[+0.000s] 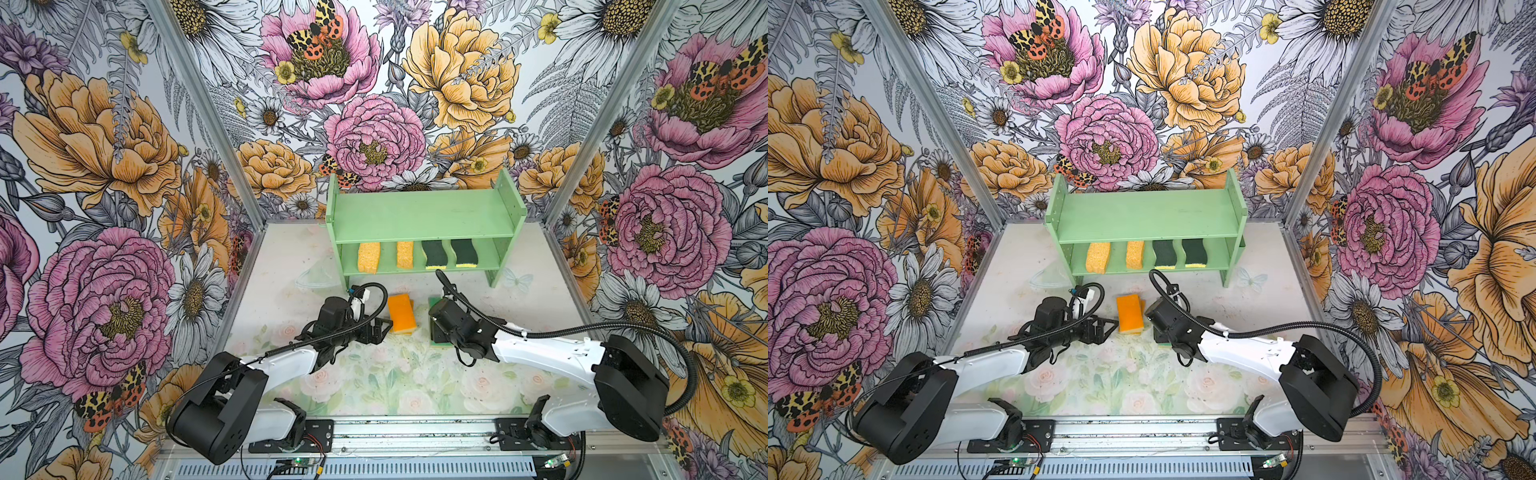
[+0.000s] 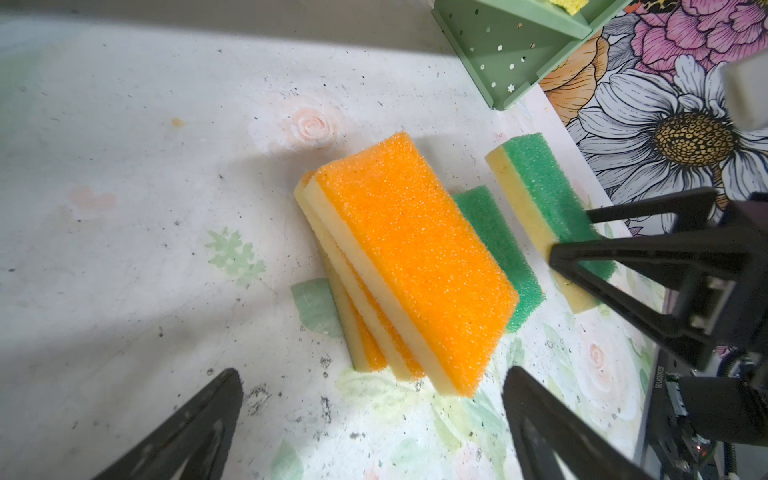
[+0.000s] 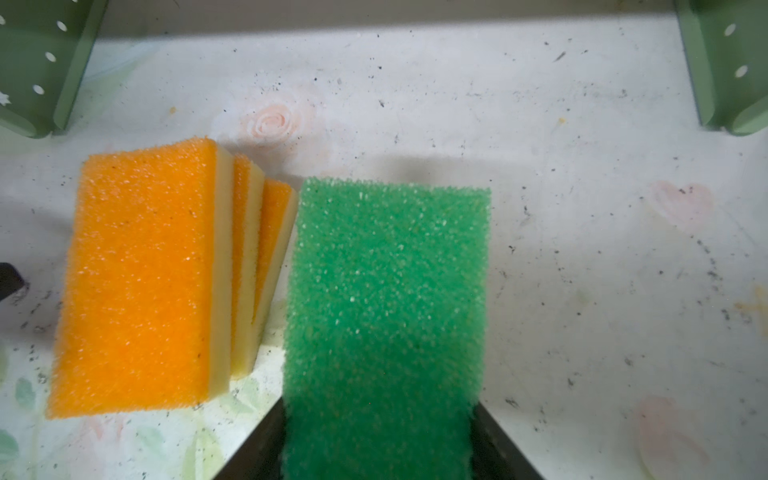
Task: Place and organize the cleaning sponges onto the shelf
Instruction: 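Close the right gripper on the top green sponge and lift it, then carry the green sponge with the right gripper to the upper shelf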
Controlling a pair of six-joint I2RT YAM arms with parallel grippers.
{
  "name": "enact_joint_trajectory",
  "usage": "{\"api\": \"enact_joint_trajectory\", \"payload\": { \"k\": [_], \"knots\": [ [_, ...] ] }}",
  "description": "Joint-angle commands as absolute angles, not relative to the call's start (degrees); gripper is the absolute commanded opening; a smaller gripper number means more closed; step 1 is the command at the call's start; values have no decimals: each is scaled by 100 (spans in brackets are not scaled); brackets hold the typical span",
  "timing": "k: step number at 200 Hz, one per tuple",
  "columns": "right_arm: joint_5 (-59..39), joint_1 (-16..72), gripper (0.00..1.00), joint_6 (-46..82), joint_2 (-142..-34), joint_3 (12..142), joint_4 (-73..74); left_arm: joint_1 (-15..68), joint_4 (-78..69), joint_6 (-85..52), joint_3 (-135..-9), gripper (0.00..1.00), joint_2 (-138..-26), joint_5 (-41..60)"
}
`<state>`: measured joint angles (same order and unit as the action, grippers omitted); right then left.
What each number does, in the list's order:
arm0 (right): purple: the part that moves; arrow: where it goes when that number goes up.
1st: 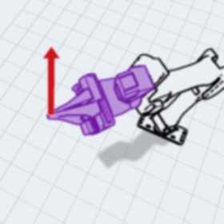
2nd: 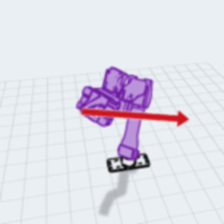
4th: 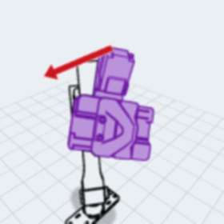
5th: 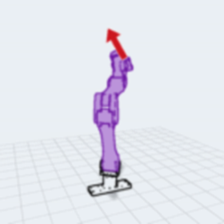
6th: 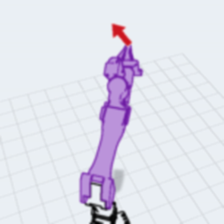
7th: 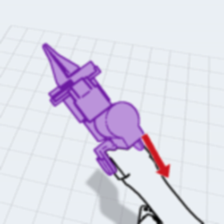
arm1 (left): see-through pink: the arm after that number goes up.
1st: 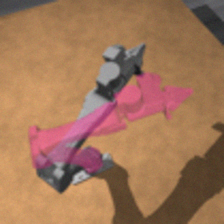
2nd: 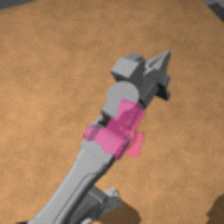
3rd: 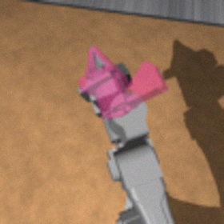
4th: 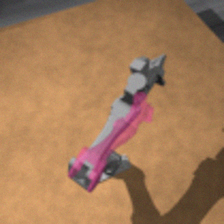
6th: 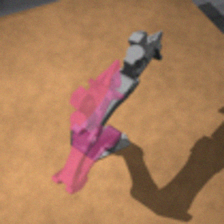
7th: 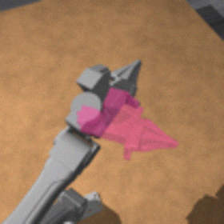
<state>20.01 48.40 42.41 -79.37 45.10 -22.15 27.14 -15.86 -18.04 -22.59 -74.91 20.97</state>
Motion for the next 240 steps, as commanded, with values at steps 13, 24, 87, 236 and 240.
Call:
{"api": "enact_joint_trajectory", "payload": {
  "k": [13, 24, 87, 236, 240],
  "knots": [
    [1411, 4571, 60, 3832, -7389, 4649, -2686, 2744, -1659, -1760, -2432, 99, -7628, 2076],
    [1222, 4394, 60, 3665, -7197, 4773, -2861, 2744, -1658, -1766, -2471, 99, -7654, 2095],
    [750, 4068, 58, 2657, -6597, 5942, -4294, 2742, -1661, -1790, -2522, 99, -7682, 2129],
    [1645, 2602, 53, 511, -7549, 9488, -5414, 2804, -1828, -1894, -2435, 99, -7707, 2094],
    [1666, 2566, 53, 474, -7636, 9566, -5409, 2810, -1832, -1897, -2439, 99, -7712, 2088]
  ]
}}
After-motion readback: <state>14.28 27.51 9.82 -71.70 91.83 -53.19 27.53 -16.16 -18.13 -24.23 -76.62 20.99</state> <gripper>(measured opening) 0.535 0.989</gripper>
